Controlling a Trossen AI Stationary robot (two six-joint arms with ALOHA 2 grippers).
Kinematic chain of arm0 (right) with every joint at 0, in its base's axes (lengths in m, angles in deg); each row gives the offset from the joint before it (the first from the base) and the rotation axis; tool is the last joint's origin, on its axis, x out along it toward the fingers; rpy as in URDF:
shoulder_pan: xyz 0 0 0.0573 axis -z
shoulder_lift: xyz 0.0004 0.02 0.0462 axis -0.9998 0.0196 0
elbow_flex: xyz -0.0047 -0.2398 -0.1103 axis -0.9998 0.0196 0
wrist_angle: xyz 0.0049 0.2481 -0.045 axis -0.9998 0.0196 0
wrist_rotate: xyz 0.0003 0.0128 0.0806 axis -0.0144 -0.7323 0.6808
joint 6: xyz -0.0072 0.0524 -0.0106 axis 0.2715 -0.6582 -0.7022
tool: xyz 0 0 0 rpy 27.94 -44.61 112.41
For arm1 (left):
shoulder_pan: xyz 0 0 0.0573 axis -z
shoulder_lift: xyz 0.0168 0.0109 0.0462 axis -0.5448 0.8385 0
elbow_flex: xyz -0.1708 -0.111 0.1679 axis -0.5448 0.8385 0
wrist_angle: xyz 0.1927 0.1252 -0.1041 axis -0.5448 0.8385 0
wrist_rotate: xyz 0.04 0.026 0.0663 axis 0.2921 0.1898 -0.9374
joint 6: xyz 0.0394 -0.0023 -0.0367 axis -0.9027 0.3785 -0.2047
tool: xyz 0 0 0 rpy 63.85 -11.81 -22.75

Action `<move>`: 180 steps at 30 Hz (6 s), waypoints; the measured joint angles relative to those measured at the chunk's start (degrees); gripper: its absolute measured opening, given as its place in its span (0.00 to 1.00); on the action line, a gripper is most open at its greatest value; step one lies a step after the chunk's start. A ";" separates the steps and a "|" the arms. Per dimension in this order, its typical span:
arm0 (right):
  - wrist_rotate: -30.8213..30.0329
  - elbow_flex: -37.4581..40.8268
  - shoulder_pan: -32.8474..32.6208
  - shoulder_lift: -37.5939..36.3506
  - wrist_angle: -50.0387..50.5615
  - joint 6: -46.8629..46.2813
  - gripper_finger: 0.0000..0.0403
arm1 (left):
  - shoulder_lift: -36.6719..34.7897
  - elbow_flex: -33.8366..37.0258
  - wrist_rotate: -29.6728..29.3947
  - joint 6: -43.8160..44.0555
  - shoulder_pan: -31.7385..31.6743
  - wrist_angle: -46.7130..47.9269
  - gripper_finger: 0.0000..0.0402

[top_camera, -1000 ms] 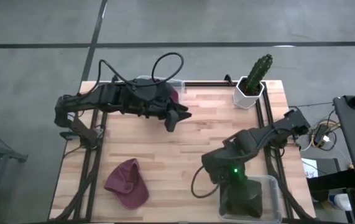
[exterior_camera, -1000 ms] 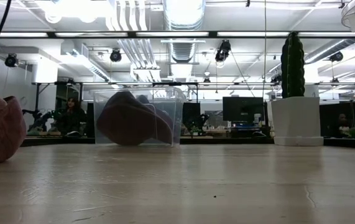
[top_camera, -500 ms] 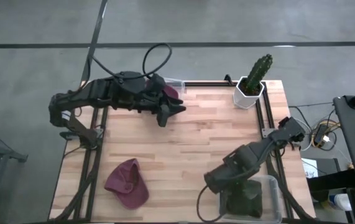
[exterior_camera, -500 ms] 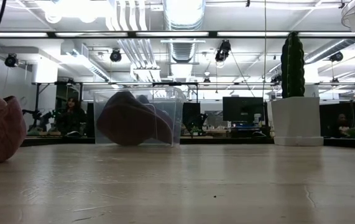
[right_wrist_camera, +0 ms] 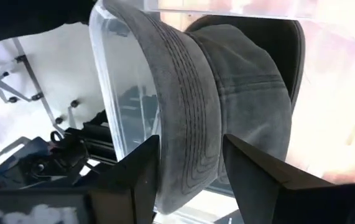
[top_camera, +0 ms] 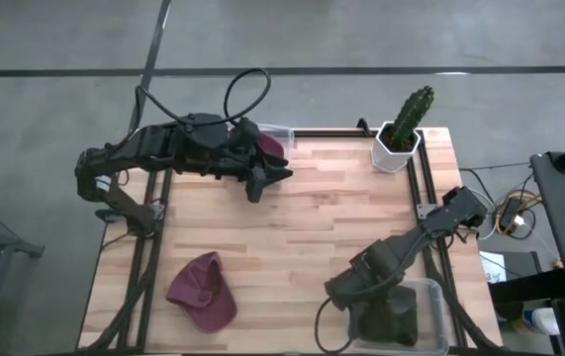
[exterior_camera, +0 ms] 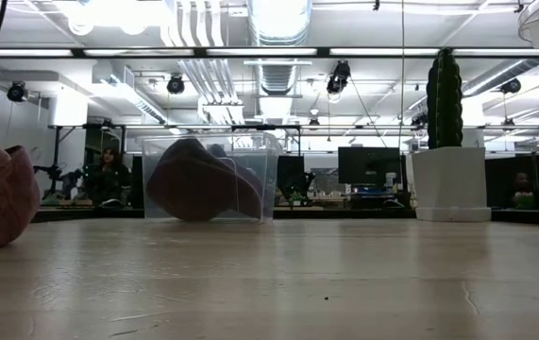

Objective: Pick and place caps into container
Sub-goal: Put the black cap into the bottom transparent container

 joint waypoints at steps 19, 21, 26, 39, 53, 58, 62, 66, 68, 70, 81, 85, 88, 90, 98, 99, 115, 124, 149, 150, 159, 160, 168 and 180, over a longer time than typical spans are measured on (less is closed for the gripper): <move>9.32 -0.80 1.71 -0.20 2.13 6.81 0.03 | 0.02 0.00 0.04 -0.11 0.00 -0.08 0.43; 9.26 -0.68 2.20 -0.20 2.02 7.14 0.03 | 0.02 0.00 0.04 -0.11 0.00 -0.11 0.43; 6.71 -0.04 3.17 -0.17 2.10 8.13 0.03 | 0.02 0.00 0.33 -0.11 0.00 -0.08 0.43; 0.93 0.40 4.91 -0.49 2.08 14.84 0.03 | 0.07 0.81 0.31 -0.21 0.00 0.08 0.43; -12.29 3.20 8.36 -0.50 2.10 9.95 0.03 | 0.15 0.85 0.79 1.53 0.09 0.69 0.43; -16.34 3.24 9.74 -1.10 2.08 6.53 0.03 | 0.15 0.85 0.85 1.66 0.09 0.71 0.43; -16.34 3.25 10.74 -2.44 2.06 7.51 0.03 | 0.15 0.85 0.87 1.66 0.09 0.78 0.43; -14.93 3.24 11.13 -4.20 2.06 15.24 0.03 | 0.15 0.85 0.87 1.66 0.07 0.79 0.43; -14.93 3.20 11.22 -5.18 2.09 18.83 0.03 | 0.15 0.85 0.90 1.66 0.07 0.84 0.43; -14.72 3.20 11.49 -6.19 2.11 21.93 0.03 | 0.15 0.85 0.90 1.63 0.07 0.95 0.43; -10.38 3.15 11.80 -8.17 2.08 36.07 0.03 | 0.15 0.85 1.02 1.28 0.02 3.50 0.43; -10.40 2.79 11.80 -8.95 2.23 36.64 0.03 | 0.15 0.85 1.07 1.31 0.02 3.46 0.43; -10.36 1.65 11.78 -9.31 2.15 39.56 0.03 | 0.22 0.85 1.07 1.36 0.02 3.46 0.43; -10.36 0.52 11.78 -9.68 2.06 41.30 0.03 | 0.28 0.85 1.09 1.46 0.02 3.46 0.43; -10.63 -2.10 11.96 -12.31 2.13 43.50 0.03 | 0.28 0.87 2.58 11.20 0.04 3.02 0.43; -11.43 -2.33 11.98 -12.58 2.09 43.75 0.03 | 0.39 0.99 2.61 13.32 0.10 2.64 0.43; -8.39 -9.72 16.56 -14.56 2.08 31.60 0.03 | 6.53 4.76 10.44 36.50 4.34 -19.09 0.43; 14.23 -15.06 25.53 -14.88 2.11 15.68 0.03 | 6.54 4.74 8.73 32.44 4.21 -20.13 0.43; 30.36 12.57 31.06 -13.72 -0.21 6.71 0.03 | 8.51 16.95 14.95 53.01 9.15 -23.44 0.43; 30.53 12.57 31.18 -13.24 -0.23 6.46 0.03 | 8.83 17.13 14.93 53.09 9.24 -23.38 0.43; 33.39 10.75 31.50 -10.96 -1.24 5.62 0.03 | 12.04 17.64 15.44 53.31 9.25 -24.07 0.43; 33.98 10.41 31.58 -10.94 -1.28 5.53 0.03 | 12.24 17.64 15.90 53.52 9.25 -24.68 0.43; 34.41 9.71 32.71 -10.88 -1.50 4.94 0.03 | 13.02 17.59 18.13 52.95 9.02 -27.98 0.42; 36.85 8.20 32.87 -10.88 -1.12 6.97 0.03 | 14.40 17.57 23.09 53.51 8.67 -27.96 0.05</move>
